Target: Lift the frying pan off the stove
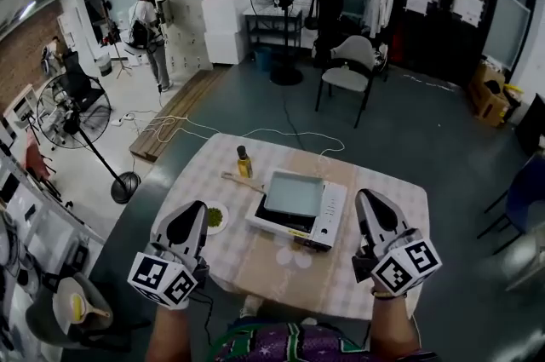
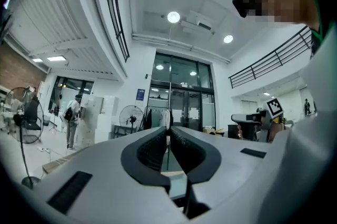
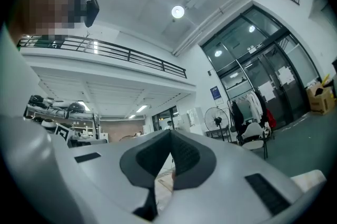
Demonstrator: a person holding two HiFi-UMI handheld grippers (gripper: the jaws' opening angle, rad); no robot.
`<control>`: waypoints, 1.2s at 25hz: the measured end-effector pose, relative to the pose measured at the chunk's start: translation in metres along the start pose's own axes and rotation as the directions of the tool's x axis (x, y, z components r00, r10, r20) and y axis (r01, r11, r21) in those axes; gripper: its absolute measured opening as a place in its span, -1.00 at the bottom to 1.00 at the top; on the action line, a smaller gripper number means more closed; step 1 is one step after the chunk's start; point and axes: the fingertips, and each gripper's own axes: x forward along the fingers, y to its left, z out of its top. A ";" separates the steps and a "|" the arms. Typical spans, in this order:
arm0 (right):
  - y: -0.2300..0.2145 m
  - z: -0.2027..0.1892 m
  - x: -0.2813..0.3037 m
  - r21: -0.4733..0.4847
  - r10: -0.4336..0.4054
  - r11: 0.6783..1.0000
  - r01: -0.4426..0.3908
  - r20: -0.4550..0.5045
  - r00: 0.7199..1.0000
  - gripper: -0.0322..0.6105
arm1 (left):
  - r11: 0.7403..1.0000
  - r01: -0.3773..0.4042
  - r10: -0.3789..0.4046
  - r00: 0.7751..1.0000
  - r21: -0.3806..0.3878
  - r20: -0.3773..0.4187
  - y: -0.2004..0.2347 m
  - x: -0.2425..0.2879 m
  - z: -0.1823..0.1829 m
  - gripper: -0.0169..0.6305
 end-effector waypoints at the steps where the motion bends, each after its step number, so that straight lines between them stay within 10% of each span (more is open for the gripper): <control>1: 0.001 -0.001 0.005 -0.008 -0.008 1.000 0.008 -0.001 1.000 -0.88 | 1.000 0.017 -0.017 1.000 0.012 -0.001 0.003 0.006 0.000 -0.87; 8: 0.001 -0.008 0.038 -0.028 -0.053 0.998 0.052 -0.010 0.999 -0.88 | 0.990 0.113 -0.115 0.993 0.088 0.015 0.023 0.044 -0.002 0.35; 19: -0.015 -0.026 0.064 -0.021 -0.099 0.995 0.098 -0.029 0.995 -0.88 | 0.904 0.303 -0.242 0.944 0.303 -0.224 0.059 0.097 -0.055 0.47; 30: -0.029 -0.052 0.092 -0.023 -0.217 0.976 0.217 -0.035 0.975 -0.88 | 0.708 0.630 -0.425 0.741 0.319 -0.520 0.082 0.162 -0.134 0.47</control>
